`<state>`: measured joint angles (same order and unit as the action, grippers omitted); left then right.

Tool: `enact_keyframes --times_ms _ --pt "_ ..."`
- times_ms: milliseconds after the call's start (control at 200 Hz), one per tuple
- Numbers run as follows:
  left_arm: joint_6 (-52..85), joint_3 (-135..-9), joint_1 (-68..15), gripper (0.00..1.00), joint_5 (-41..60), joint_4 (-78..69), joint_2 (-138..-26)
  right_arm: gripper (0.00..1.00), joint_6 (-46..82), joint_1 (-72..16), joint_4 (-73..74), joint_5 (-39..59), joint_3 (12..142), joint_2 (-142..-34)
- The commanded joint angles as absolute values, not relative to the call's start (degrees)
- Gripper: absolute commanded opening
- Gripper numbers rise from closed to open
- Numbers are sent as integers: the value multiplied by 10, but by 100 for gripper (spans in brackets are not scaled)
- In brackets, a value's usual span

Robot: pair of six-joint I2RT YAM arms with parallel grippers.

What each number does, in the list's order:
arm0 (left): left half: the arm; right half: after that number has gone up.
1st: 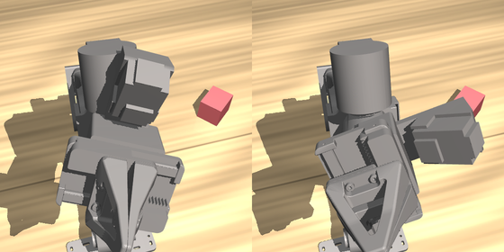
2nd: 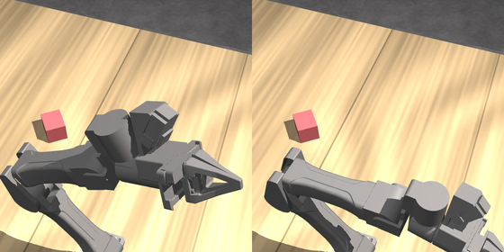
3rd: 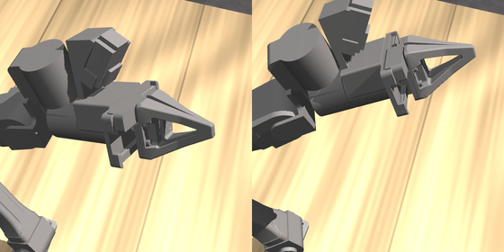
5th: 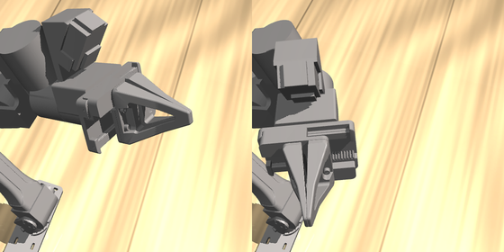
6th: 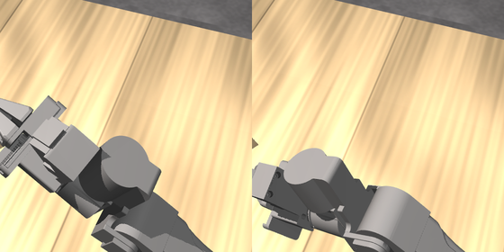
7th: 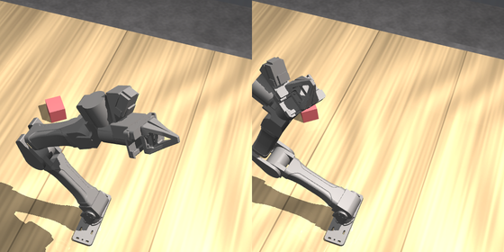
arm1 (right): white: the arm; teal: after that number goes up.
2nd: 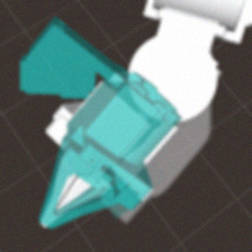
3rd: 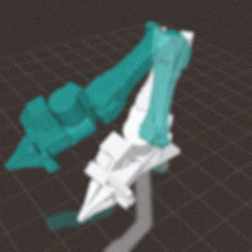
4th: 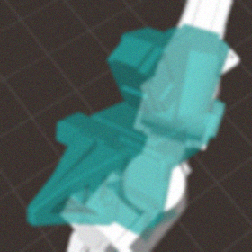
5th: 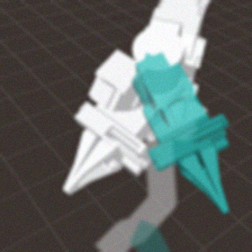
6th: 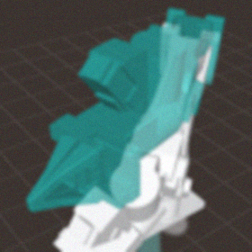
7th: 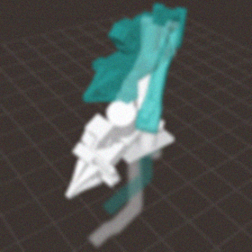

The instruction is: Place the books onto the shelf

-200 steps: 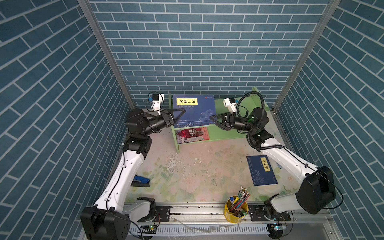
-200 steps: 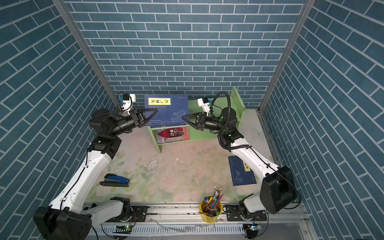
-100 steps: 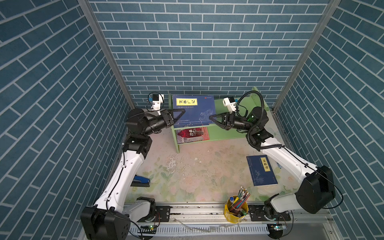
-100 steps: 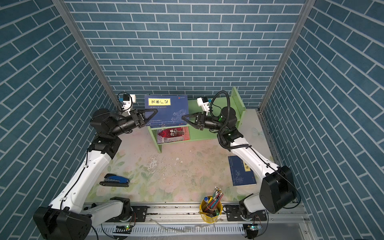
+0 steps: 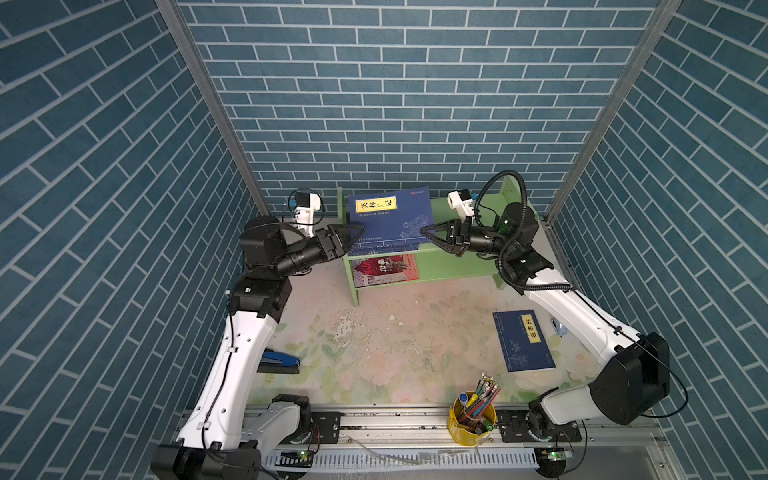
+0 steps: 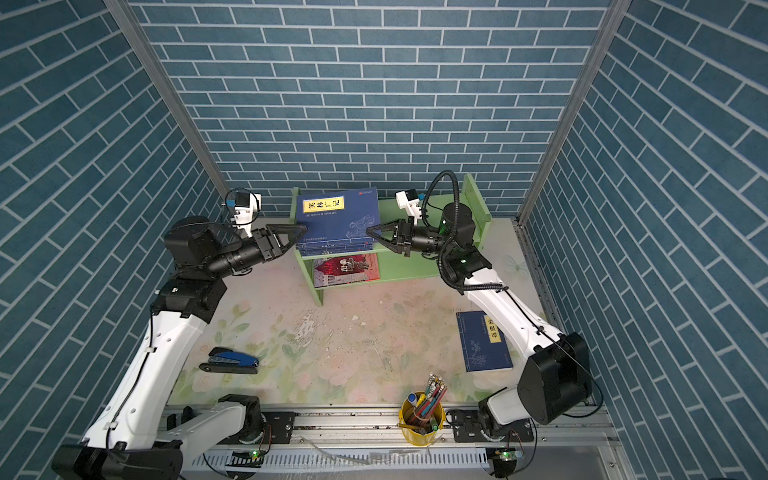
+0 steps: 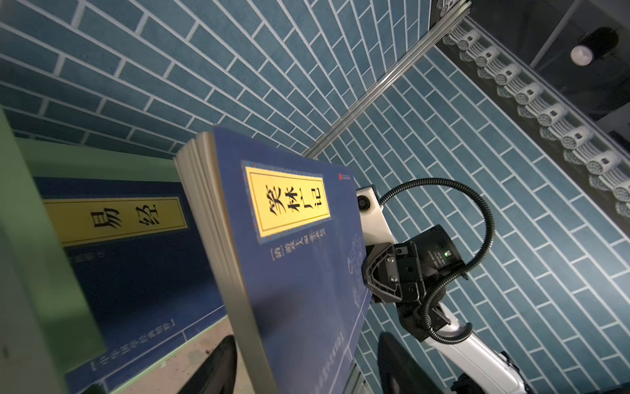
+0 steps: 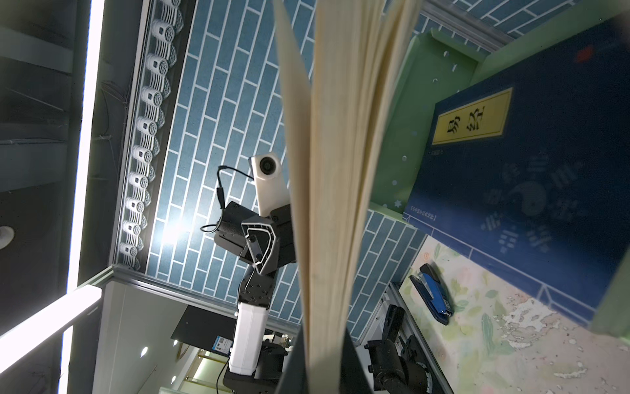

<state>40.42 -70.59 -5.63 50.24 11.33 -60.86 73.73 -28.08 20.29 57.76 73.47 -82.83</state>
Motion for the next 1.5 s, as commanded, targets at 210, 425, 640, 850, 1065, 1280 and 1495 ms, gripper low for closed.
enact_keyframes --times_ms 210,425,640,850,1065,1280,1495 --pt "238 -801 -40 71 455 291 -596 0 633 -246 54 606 809 -802" --pt "224 -834 -38 71 434 310 -610 0 619 -245 10 604 834 -837" --pt "249 -825 -38 71 451 279 -617 0 619 -253 4 575 838 -854" --pt "262 -824 -38 71 463 255 -627 0 610 -267 -19 560 857 -869" --pt "267 -821 -38 72 468 245 -633 0 587 -278 -55 539 871 -888" --pt "272 -822 -38 72 473 238 -636 0 588 -285 -55 534 892 -916" --pt "272 -817 -38 72 475 236 -637 0 587 -290 -64 529 912 -936"
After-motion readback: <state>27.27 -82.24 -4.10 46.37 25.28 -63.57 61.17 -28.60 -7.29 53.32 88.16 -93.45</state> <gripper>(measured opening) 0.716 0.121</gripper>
